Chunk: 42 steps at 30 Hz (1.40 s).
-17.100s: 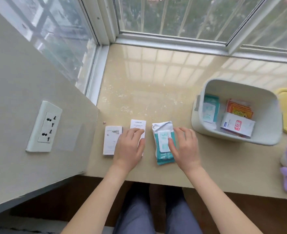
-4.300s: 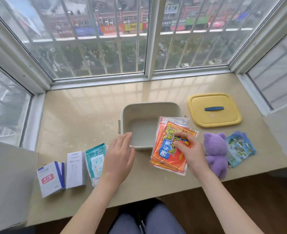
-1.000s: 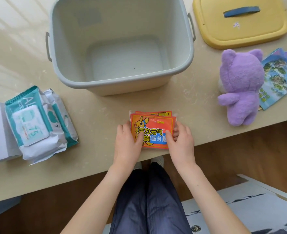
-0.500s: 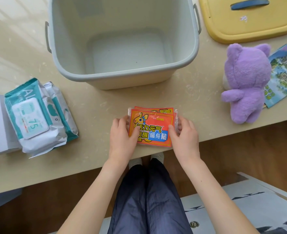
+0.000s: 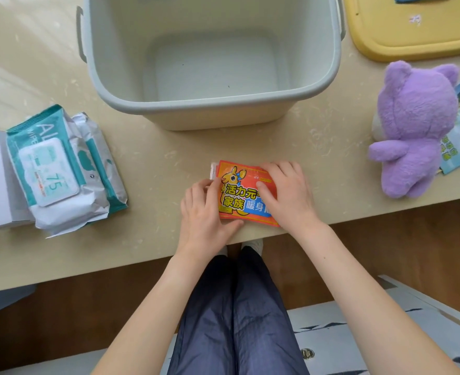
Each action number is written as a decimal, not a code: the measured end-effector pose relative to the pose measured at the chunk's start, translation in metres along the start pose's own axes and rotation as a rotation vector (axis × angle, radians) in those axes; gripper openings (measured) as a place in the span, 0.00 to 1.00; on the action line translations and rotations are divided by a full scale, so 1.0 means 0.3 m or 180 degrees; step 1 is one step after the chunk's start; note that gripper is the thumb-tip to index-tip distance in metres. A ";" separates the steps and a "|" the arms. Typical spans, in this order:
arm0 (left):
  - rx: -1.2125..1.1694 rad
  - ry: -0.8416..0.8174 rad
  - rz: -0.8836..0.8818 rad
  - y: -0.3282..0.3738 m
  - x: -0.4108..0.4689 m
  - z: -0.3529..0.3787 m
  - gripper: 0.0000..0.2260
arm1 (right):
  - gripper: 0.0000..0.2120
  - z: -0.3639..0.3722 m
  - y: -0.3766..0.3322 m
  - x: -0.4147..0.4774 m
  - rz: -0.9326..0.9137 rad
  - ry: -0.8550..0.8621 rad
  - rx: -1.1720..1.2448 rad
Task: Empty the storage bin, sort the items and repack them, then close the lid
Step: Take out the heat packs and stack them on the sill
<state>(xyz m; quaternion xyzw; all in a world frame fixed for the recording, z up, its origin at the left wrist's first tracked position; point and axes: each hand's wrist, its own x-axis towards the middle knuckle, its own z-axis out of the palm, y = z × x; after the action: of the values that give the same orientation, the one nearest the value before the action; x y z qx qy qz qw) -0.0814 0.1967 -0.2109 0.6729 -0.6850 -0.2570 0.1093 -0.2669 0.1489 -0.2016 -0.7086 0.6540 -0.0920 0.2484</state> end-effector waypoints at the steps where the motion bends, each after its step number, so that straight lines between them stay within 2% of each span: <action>1: 0.0060 -0.0002 -0.0007 0.003 0.005 0.001 0.40 | 0.18 -0.002 -0.001 -0.003 -0.0009 -0.0035 0.0017; 4: 0.0027 0.0037 0.0036 -0.001 -0.002 0.000 0.40 | 0.20 -0.013 0.010 0.001 0.0128 0.0037 -0.0054; 6: -0.0182 0.0082 -0.0026 -0.010 -0.013 -0.006 0.41 | 0.22 -0.026 0.017 -0.010 0.0497 0.0282 -0.0083; 9: -0.0532 0.0224 -0.0298 -0.013 -0.019 -0.022 0.43 | 0.24 -0.035 0.023 -0.075 0.1103 0.0432 0.0148; 12: -0.0807 0.0103 -0.0641 -0.004 0.003 -0.026 0.39 | 0.24 -0.008 0.016 -0.125 0.1326 0.0297 0.0431; 16: -0.0986 0.0072 -0.0667 0.013 0.029 -0.003 0.32 | 0.25 0.034 -0.021 -0.114 0.1146 0.0283 0.0683; 22: -0.0913 0.0136 -0.0693 -0.017 0.033 -0.013 0.28 | 0.26 0.013 0.010 -0.116 0.1244 0.0343 0.0640; 25: -0.0899 0.0064 -0.0682 -0.007 0.032 -0.001 0.26 | 0.26 0.023 0.006 -0.117 0.1037 0.0228 0.0804; 29: -0.0605 -0.0005 -0.0577 0.014 0.026 -0.029 0.25 | 0.26 -0.004 -0.017 -0.114 0.0890 0.0291 0.0426; 34: 0.0003 0.0053 -0.0029 0.096 -0.026 -0.233 0.24 | 0.24 -0.172 -0.091 -0.150 0.0418 0.0407 0.0009; 38: 0.0197 0.0223 0.0418 0.192 -0.095 -0.477 0.23 | 0.25 -0.389 -0.213 -0.214 0.0107 0.0633 -0.0096; 42: 0.0173 0.0451 0.0597 0.303 -0.163 -0.744 0.24 | 0.24 -0.614 -0.343 -0.292 -0.0127 0.0862 -0.0091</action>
<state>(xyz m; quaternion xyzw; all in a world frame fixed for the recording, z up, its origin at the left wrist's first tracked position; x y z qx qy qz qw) -0.0460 0.1953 0.0326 0.6250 -0.7422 -0.1788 0.1628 -0.2712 0.1935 0.0224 -0.7061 0.6685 -0.1824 0.1458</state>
